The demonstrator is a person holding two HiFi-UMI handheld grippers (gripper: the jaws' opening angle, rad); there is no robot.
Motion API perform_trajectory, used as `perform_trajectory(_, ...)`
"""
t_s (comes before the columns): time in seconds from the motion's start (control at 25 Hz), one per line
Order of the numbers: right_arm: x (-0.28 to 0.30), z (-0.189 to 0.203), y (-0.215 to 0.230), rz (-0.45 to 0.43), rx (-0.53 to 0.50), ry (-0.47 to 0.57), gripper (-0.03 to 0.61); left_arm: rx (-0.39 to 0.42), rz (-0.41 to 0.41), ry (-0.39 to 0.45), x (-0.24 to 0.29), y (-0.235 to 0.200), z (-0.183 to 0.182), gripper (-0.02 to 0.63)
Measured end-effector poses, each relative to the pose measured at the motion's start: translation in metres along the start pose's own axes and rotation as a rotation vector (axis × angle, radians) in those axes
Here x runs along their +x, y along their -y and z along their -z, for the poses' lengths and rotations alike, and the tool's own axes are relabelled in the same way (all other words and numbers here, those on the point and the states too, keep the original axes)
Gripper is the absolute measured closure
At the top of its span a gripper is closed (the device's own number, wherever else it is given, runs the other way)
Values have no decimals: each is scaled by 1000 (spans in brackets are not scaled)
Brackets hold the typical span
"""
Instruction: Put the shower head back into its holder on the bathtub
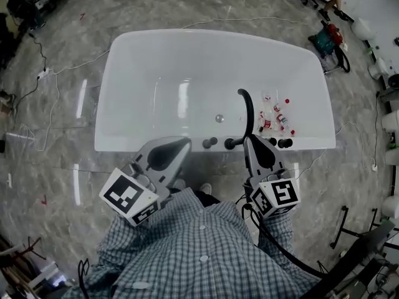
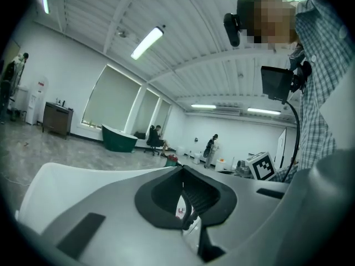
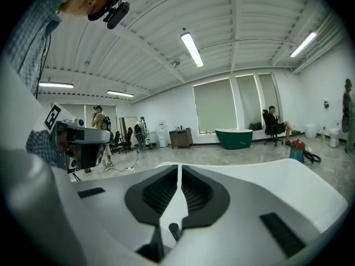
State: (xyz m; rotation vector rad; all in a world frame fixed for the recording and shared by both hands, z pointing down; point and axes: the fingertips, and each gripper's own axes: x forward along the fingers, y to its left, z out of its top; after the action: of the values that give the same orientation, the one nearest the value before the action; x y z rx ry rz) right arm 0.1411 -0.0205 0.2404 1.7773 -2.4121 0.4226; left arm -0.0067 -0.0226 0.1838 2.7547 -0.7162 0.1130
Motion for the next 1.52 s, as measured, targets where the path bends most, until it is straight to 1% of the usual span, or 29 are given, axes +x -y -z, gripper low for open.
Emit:
perform_trajectory(0.16, 1, -11, 0, 7, 19, 36, 546, 21, 6, 44, 1, -1, -15, 604)
perform_trajectory(0.28, 0, -14, -7, 0, 21, 46, 548, 14, 8, 66, -2, 1, -19, 604)
perform_trajectory(0.44, -12, -17, -4, 19, 26, 67, 549, 23, 37, 63, 1, 9, -17, 604)
perform_trajectory(0.64, -18, -19, 1, 11, 35, 86, 551, 18, 31, 53, 7, 14, -13, 604)
perform_trajectory(1.0, -26, -13, 5, 27, 49, 69, 554, 7, 67, 24, 15, 24, -7, 604)
perform_trajectory(1.2, -26, -4, 3, 18, 56, 55, 557, 5, 65, 12, 15, 24, -1, 604)
perform_trajectory(1.52, -25, -3, -2, -5, 38, 35, 558, 7, 68, 8, 17, 25, -5, 604)
